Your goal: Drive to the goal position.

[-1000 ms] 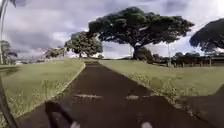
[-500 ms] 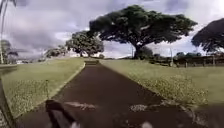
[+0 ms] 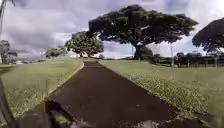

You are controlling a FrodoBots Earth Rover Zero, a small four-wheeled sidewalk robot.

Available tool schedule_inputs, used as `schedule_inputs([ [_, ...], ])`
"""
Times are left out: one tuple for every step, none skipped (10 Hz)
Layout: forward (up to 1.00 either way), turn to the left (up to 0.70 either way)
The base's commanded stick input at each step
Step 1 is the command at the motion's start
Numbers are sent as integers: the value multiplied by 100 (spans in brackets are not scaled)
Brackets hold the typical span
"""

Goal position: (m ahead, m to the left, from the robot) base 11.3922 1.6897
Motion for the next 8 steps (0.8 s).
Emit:
schedule_inputs([
  [70,0],
  [70,0],
  [70,0],
  [70,1],
  [70,26],
  [70,27],
  [70,22],
  [70,4],
])
